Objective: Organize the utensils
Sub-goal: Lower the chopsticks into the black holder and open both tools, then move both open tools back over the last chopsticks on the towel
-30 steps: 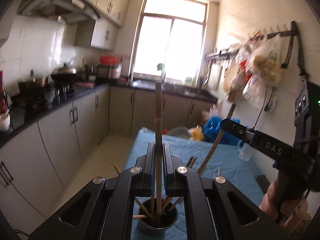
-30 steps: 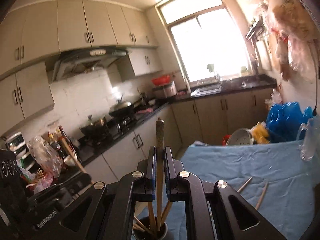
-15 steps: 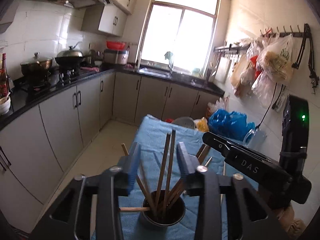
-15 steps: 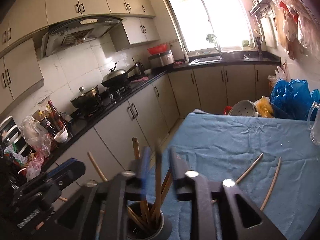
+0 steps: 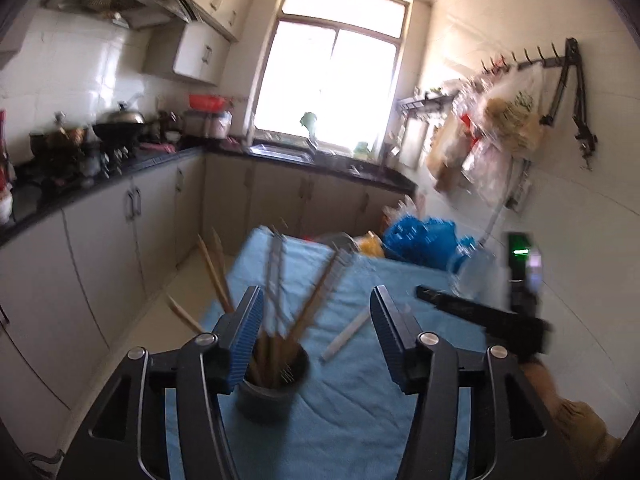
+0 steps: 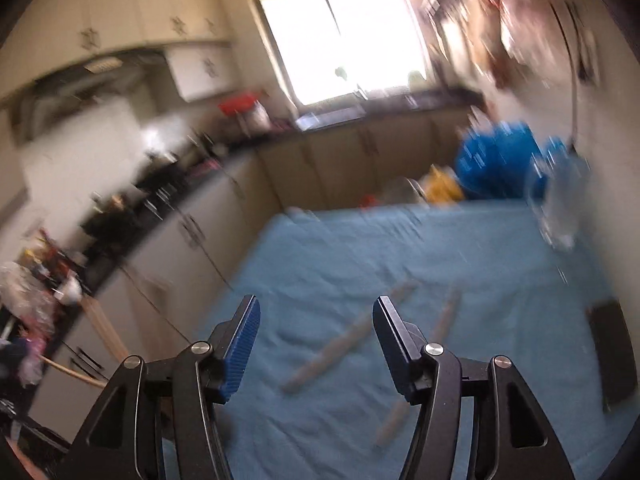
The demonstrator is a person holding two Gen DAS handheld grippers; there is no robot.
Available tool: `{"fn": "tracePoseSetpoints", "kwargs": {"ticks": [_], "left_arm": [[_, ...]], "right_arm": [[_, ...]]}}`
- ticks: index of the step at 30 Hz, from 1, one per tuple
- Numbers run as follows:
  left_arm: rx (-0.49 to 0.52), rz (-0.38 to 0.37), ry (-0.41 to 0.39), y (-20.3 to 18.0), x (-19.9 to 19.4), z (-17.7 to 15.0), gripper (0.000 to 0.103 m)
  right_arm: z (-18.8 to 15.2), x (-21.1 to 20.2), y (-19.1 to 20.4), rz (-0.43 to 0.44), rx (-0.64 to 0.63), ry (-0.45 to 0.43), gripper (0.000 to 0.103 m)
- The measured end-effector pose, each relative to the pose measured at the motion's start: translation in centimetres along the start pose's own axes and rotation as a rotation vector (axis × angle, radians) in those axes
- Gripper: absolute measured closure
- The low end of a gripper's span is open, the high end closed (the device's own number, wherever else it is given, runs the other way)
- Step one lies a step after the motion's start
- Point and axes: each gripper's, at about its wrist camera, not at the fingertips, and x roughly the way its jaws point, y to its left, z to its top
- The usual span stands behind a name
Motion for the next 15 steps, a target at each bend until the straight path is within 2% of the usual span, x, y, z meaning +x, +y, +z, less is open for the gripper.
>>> {"fn": "tracePoseSetpoints", "kwargs": {"ticks": [3,6,9,12,14,15], "left_arm": [[0.034,-0.056,0.076,-1.9,1.2,-2.5,0.049],[0.073,-0.071,0.123,-3.1,2.5,-4.2,0.049],[0.108,-0.061,0.152,-3.6,3.4,-5.8,0.049],[0.114,-0.05,0.18,-3.7,4.2,-6.9,0.049],[0.11,-0.056,0.2,-3.6,4.7,-7.3,0.049],[0.111,-0.057,0.209,-3.7,4.9,-7.6,0.049]], "right_arm": [[-2.3,3.6,-3.5,-0.087,0.016,0.123,0.041],[-4.2,6.8,-6.4,-0.12,0.062,0.225,0.051],[-4.7,8.6,-7.5,-0.111,0.094,0.277,0.051],[-4.8,10.4,-7.4,-0.168,0.062,0.308,0.052],[-5.2,11.9,-7.1,-0.216,0.018,0.344,0.069],[-5.0,12.1,-6.6,-0.244,-0.001,0.334,0.084]]}}
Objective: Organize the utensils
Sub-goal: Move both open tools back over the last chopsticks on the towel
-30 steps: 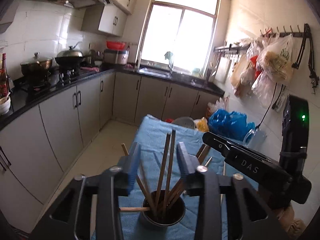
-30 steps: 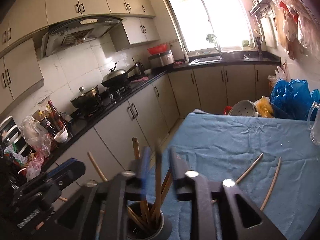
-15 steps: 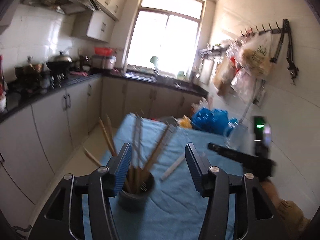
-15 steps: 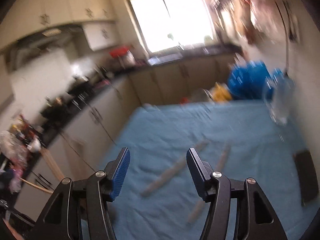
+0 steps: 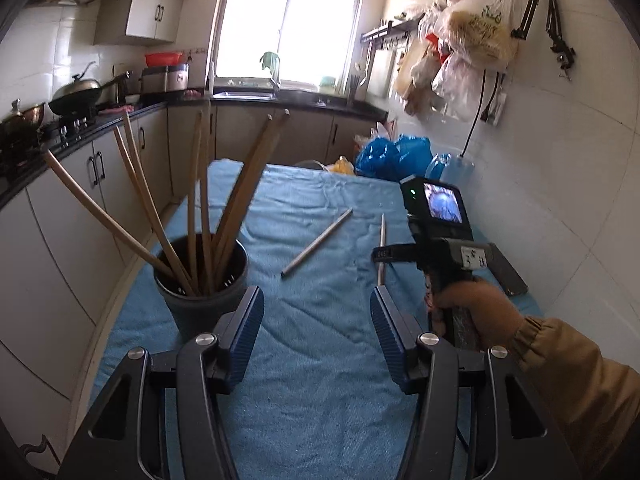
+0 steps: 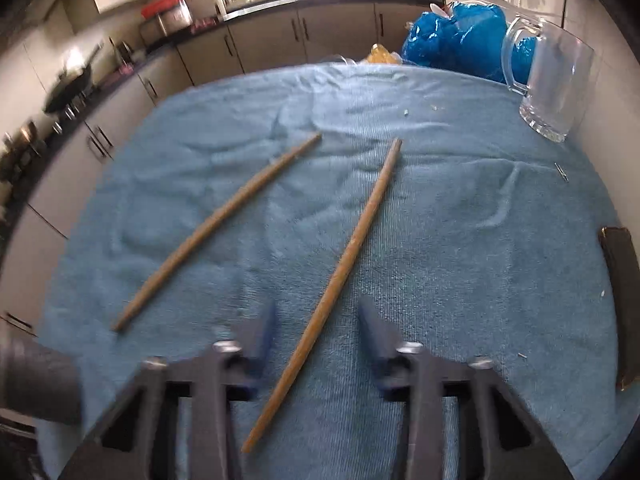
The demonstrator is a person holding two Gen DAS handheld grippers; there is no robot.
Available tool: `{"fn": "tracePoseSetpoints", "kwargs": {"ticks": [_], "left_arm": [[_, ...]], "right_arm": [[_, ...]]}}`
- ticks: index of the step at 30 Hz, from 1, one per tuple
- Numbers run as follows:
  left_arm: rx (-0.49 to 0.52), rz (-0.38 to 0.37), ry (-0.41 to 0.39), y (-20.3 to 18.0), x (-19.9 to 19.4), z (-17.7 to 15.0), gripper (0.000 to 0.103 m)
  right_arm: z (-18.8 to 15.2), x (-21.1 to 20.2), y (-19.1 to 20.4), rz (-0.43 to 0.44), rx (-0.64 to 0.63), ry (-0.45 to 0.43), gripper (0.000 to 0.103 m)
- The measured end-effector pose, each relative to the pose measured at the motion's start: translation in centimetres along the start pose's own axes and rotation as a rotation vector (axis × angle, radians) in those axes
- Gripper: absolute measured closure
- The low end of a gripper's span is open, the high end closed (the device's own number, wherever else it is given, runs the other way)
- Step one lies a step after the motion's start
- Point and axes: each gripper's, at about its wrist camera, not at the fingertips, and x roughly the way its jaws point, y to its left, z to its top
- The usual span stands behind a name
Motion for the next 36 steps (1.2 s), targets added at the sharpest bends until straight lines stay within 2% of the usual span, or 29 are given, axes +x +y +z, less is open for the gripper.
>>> {"fn": "tracePoseSetpoints", "kwargs": {"ticks": [1,3,12,14,16,18,22,24,27,29,32,33,34,36], "left_arm": [[0.003,-0.001,0.005,-0.1,0.2,0.1,0.049],[0.008,-0.004,0.015,-0.3,0.5,-0.1,0.049],[0.006,-0.032,0.042,0.2,1.3,-1.7,0.049],[0.001,-0.037,0.058,0.4,1.5,-2.1,0.049],[0.001,-0.041,0.066,0.6,1.5,-2.6,0.049],[0.005,-0.038,0.059,0.8,1.1,-2.8,0.049],[0.001,-0.033,0.038,1.6,0.2,-3.2,0.049],[-0.007,-0.028,0.031,2.3,-0.2,-3.4,0.049],[-0.017,-0.015,0.031,3.3,-0.3,-3.7,0.049],[-0.02,-0.015,0.033,3.9,-0.4,-3.9,0.049],[-0.02,-0.014,0.037,4.6,-0.4,-3.9,0.049],[-0.021,-0.014,0.037,4.8,-0.4,-3.9,0.049],[-0.024,-0.013,0.035,5.0,-0.4,-3.9,0.049],[-0.036,-0.012,0.036,5.3,-0.4,-3.9,0.049]], "right_arm": [[0.0,0.0,0.3,-0.028,-0.016,-0.003,0.09],[0.0,-0.2,-0.3,-0.034,-0.006,0.01,0.095],[-4.5,-3.8,-7.4,-0.115,-0.009,0.066,0.094],[-5.1,-4.9,-7.7,-0.156,-0.05,0.078,0.084],[-4.7,-5.9,-6.6,-0.176,-0.08,0.027,0.054],[-4.0,-6.7,-5.0,-0.127,-0.087,-0.015,0.052],[-0.6,-4.3,-0.3,0.122,-0.042,0.026,0.052],[1.0,-2.7,2.0,0.162,-0.033,0.025,0.052],[3.1,0.3,5.5,0.168,-0.011,0.061,0.052],[3.9,1.6,7.0,0.13,-0.004,0.077,0.053],[4.4,3.1,8.5,0.029,-0.015,0.086,0.061],[4.4,3.0,8.7,0.006,-0.021,0.074,0.075],[4.3,2.9,9.0,-0.029,-0.035,0.073,0.084],[4.1,2.8,8.8,-0.039,-0.036,0.071,0.088]]}}
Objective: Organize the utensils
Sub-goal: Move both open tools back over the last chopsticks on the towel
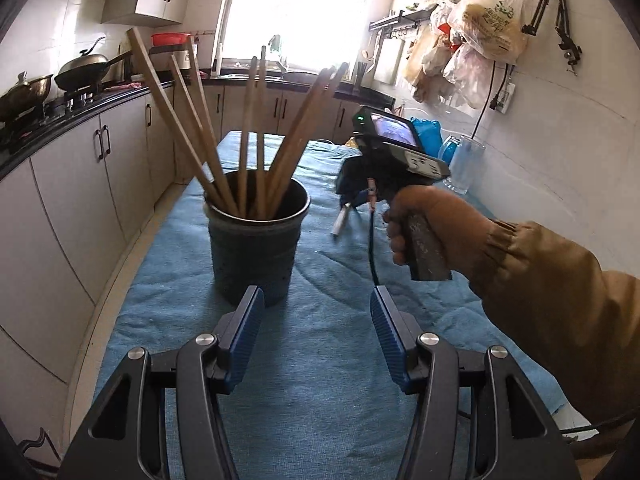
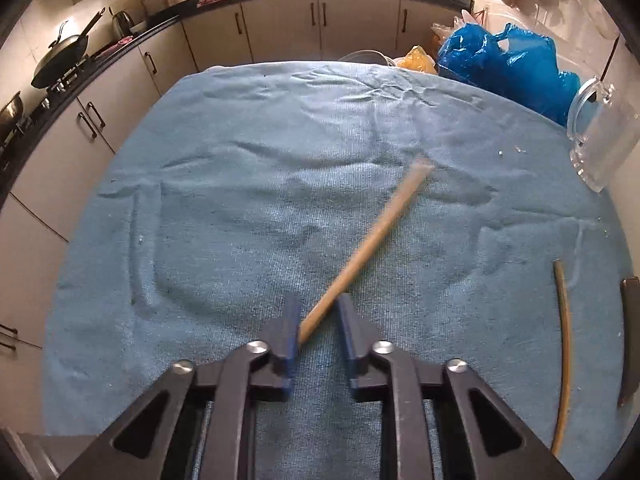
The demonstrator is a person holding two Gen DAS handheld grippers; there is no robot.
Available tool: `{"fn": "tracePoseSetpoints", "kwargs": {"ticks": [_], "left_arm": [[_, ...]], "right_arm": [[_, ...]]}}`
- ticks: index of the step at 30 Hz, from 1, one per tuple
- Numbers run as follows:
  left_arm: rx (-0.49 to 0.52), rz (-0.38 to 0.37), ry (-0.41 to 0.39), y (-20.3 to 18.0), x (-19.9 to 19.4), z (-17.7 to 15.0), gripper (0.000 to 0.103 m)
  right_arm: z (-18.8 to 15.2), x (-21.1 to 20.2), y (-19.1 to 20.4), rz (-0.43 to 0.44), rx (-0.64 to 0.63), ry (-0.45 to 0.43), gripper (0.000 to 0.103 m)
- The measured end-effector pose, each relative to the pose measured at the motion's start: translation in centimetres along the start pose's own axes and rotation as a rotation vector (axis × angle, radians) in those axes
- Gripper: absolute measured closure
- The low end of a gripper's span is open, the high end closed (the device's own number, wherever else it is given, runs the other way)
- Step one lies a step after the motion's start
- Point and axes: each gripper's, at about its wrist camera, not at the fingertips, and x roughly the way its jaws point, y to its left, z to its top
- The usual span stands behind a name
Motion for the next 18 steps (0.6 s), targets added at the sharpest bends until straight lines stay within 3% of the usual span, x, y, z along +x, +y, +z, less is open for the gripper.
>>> {"fn": "tracePoseSetpoints", "kwargs": {"ticks": [6,13,15,17,18], "left_arm": [[0.0,-0.009,0.004,-1.0,-0.1,-0.3,0.049],[0.053,-0.011,0.06,-4.3,1.3,-0.6,0.049],[0.077,-0.008,0.085,-5.4,2.0,-0.6,0.049],[0.097,-0.005,0.107,-6.6,2.5,-0.8,0.049],[0.104,-0.002,0.121,-7.3,3.0,-0.9,0.049]], "right_arm": [[-3.7,-2.2,-2.1,0.047,0.018,0.004,0.094],[-13.7,-7.4,-5.9,0.133,-0.016,0.008,0.094],[-15.9,-8.7,-6.9,0.197,-0.056,0.01,0.094],[-16.4,-10.3,-8.7,0.226,-0.087,-0.034,0.089],[-16.6,-11.1,-9.5,0.188,-0.1,-0.071,0.075]]}}
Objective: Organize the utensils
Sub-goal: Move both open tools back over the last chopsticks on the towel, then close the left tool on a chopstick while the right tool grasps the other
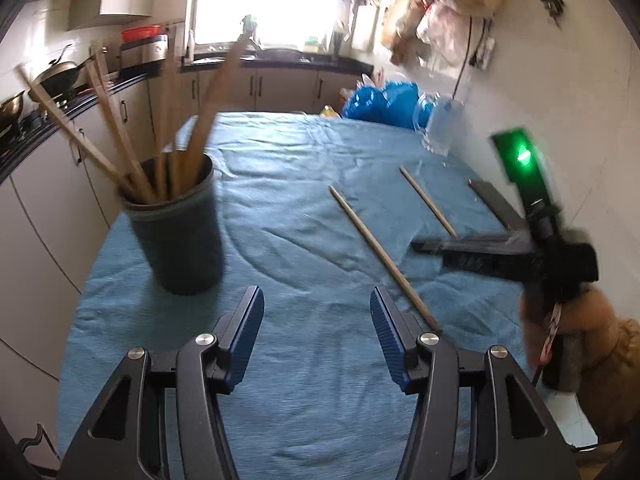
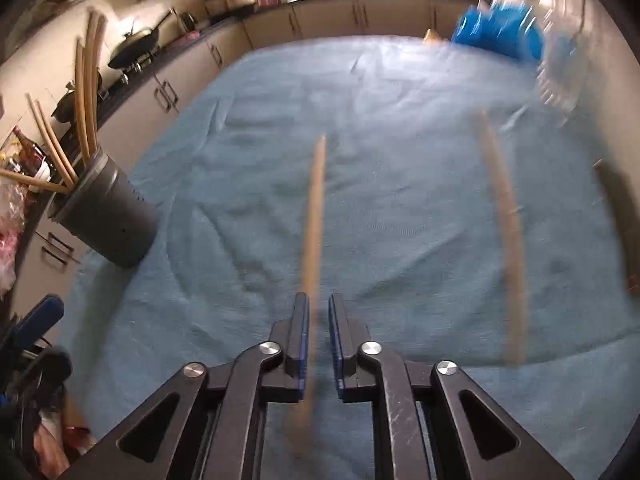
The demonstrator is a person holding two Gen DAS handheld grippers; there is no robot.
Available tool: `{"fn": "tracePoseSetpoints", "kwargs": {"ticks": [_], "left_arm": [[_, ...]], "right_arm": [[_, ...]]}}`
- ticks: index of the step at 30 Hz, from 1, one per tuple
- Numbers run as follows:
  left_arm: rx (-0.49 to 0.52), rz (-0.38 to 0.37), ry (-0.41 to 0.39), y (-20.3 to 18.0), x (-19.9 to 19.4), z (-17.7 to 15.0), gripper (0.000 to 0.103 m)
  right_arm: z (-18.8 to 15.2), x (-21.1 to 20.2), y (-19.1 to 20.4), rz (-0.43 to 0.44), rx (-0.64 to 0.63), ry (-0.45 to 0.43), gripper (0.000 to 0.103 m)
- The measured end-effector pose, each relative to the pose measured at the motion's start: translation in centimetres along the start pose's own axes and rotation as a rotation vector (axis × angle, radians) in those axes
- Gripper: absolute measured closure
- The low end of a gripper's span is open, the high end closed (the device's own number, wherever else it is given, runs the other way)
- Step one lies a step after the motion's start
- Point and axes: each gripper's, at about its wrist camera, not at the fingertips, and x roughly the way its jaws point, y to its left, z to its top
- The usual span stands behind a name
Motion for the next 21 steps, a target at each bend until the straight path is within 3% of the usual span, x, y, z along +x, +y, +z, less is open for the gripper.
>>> {"fn": "tracePoseSetpoints", "kwargs": {"ticks": [1,2,4,7,12,16,17,20,21], "left_arm": [[0.005,-0.001,0.011,-0.4,0.3,0.1,0.049],[0.012,-0.001,0.031,-1.0,0.9,0.3,0.049],[0.021,0.004,0.066,-2.2,2.3,0.6,0.049],[0.037,-0.025,0.119,-4.3,5.0,1.4,0.049],[0.082,0.002,0.171,-6.8,9.9,2.7,0.049],[0.151,0.063,0.171,-8.2,12.5,3.6,0.049],[0.167,0.077,0.183,-8.4,13.2,3.8,0.05],[0.164,0.066,0.237,-8.4,14.6,3.7,0.086],[0.151,0.069,0.228,-8.3,14.4,3.9,0.09]], "right_arm": [[-0.1,-0.8,-1.0,-0.069,-0.016,-0.04,0.059],[0.0,-1.2,-1.9,-0.119,-0.019,-0.062,0.054],[0.2,-1.0,-4.4,-0.198,0.006,-0.062,0.054],[0.2,0.2,-6.5,-0.203,0.05,-0.03,0.054],[0.2,1.3,-7.4,-0.207,0.065,-0.037,0.054],[0.2,1.3,-7.7,-0.217,0.059,-0.041,0.09],[0.3,1.4,-8.1,-0.209,0.066,-0.036,0.093],[0.4,1.2,-8.3,-0.189,0.078,-0.014,0.095],[0.2,1.1,-8.3,-0.187,0.077,-0.008,0.095]]}}
